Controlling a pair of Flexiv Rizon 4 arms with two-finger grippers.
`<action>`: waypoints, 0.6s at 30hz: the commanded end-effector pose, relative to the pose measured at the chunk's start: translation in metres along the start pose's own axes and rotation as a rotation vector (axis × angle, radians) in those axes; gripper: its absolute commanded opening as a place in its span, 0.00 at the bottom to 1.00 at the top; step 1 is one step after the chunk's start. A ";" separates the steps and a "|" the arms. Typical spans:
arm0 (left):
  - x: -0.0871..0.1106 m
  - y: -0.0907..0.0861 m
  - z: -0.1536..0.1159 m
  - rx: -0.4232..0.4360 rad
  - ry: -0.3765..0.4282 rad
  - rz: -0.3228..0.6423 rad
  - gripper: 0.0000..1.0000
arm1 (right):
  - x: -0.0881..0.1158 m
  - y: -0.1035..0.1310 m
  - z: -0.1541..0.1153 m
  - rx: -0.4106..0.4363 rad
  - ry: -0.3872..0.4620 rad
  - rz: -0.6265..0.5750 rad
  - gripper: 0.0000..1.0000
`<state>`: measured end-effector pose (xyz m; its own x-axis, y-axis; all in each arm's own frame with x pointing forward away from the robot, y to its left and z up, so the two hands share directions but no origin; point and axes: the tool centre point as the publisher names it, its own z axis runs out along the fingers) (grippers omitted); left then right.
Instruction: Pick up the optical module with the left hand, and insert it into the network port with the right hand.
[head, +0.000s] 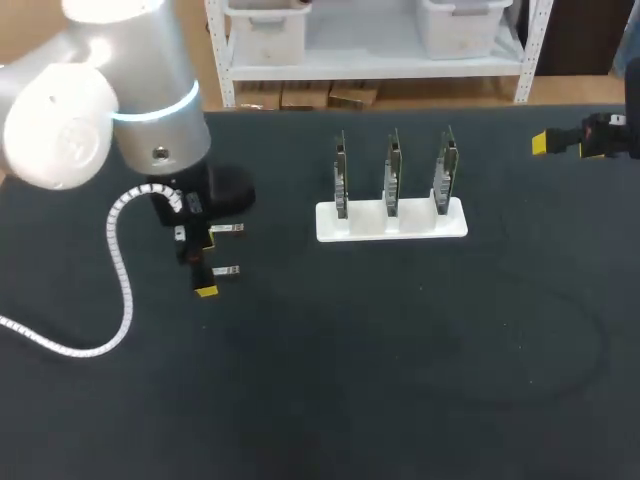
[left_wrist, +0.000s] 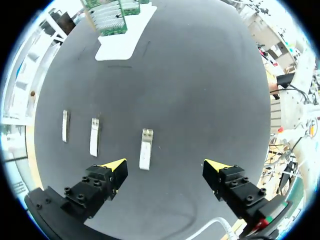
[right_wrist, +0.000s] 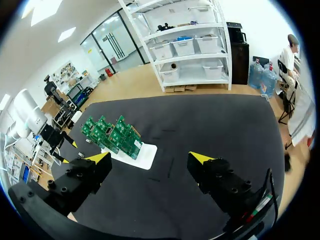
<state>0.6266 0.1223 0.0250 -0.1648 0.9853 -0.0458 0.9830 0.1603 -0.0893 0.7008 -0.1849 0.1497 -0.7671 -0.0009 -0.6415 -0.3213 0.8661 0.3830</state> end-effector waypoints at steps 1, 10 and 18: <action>-0.010 0.011 0.005 0.033 0.034 0.002 1.00 | 0.000 0.001 -0.001 0.003 0.000 0.000 1.00; 0.006 -0.003 0.018 0.055 0.051 -0.062 1.00 | 0.000 0.001 -0.001 0.003 0.000 0.000 1.00; 0.011 0.011 0.020 0.018 0.057 -0.076 1.00 | 0.000 0.001 -0.001 0.003 0.000 0.000 1.00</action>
<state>0.6330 0.1314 0.0020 -0.2357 0.9716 0.0200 0.9654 0.2365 -0.1098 0.7008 -0.1849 0.1497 -0.7671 -0.0010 -0.6415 -0.3213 0.8661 0.3830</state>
